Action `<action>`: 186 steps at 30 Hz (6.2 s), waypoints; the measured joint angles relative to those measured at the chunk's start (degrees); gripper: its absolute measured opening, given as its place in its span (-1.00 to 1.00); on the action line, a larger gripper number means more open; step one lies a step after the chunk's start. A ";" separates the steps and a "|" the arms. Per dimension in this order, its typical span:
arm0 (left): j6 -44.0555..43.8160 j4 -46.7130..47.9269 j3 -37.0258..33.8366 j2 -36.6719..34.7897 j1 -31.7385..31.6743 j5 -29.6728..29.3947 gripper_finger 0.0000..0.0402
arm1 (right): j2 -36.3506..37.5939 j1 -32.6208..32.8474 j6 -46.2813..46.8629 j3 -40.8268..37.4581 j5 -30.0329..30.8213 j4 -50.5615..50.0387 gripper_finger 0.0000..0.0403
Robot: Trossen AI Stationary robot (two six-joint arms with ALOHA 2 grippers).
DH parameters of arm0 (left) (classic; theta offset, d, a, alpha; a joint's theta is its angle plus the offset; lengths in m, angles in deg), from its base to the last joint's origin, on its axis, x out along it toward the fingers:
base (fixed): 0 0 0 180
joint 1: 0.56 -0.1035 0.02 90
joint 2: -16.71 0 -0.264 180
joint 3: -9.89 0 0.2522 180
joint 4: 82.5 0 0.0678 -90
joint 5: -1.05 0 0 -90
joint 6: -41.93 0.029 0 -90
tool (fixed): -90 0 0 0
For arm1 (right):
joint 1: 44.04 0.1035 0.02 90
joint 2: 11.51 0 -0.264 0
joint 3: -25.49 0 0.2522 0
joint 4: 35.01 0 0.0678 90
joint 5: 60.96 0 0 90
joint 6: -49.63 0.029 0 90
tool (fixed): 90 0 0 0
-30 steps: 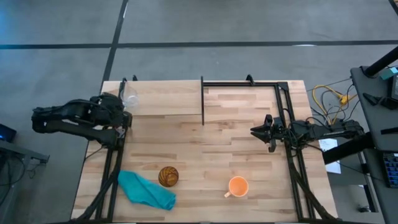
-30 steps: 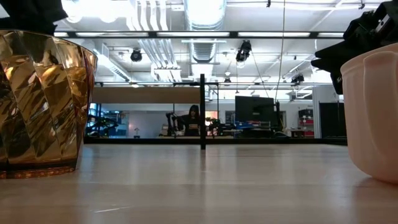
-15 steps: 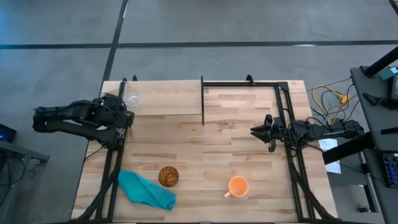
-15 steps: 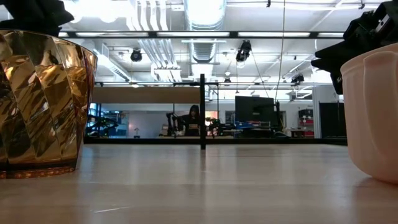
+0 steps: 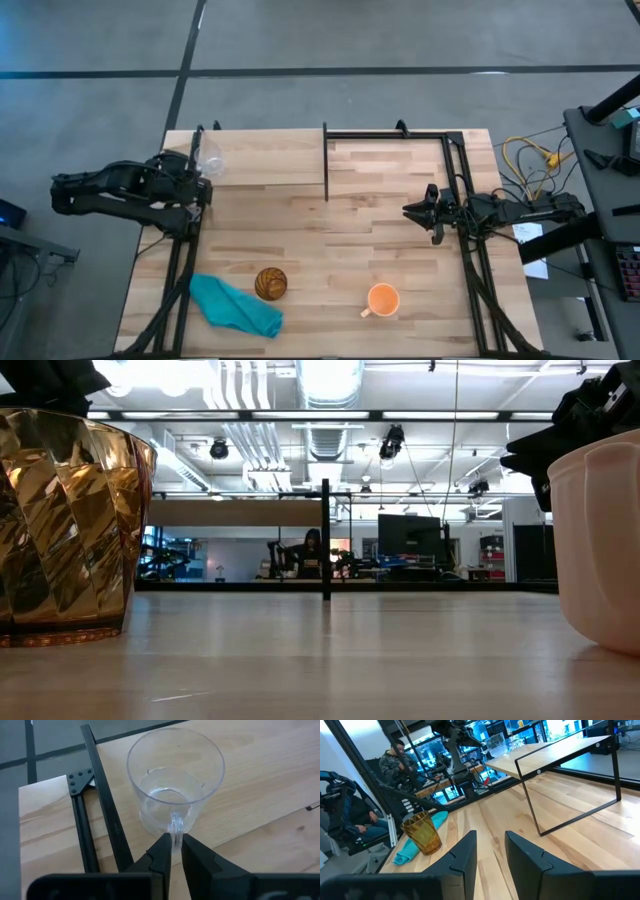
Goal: Stack small to large cups/mugs on shelf
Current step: Put the transparent mug on the shelf, then put the yellow mug on the shelf
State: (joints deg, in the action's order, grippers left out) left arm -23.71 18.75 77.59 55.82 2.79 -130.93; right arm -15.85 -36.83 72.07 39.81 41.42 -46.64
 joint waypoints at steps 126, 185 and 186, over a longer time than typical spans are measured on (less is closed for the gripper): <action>63.08 -64.59 8.10 23.21 0.47 20.72 -0.81 | -91.13 17.76 32.48 74.19 -28.85 -60.11 -0.66; 64.47 -65.10 10.15 18.91 1.64 20.21 -0.81 | -91.95 -0.72 27.11 87.13 -14.71 -67.41 -0.95; 64.13 -65.44 10.15 18.72 1.64 20.14 -0.81 | -91.47 -1.64 26.70 88.43 -13.23 -67.63 -0.95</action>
State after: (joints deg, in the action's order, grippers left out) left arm 40.42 -46.69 87.75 74.54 4.43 -110.79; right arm -107.32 -38.48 98.77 128.24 28.19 -114.27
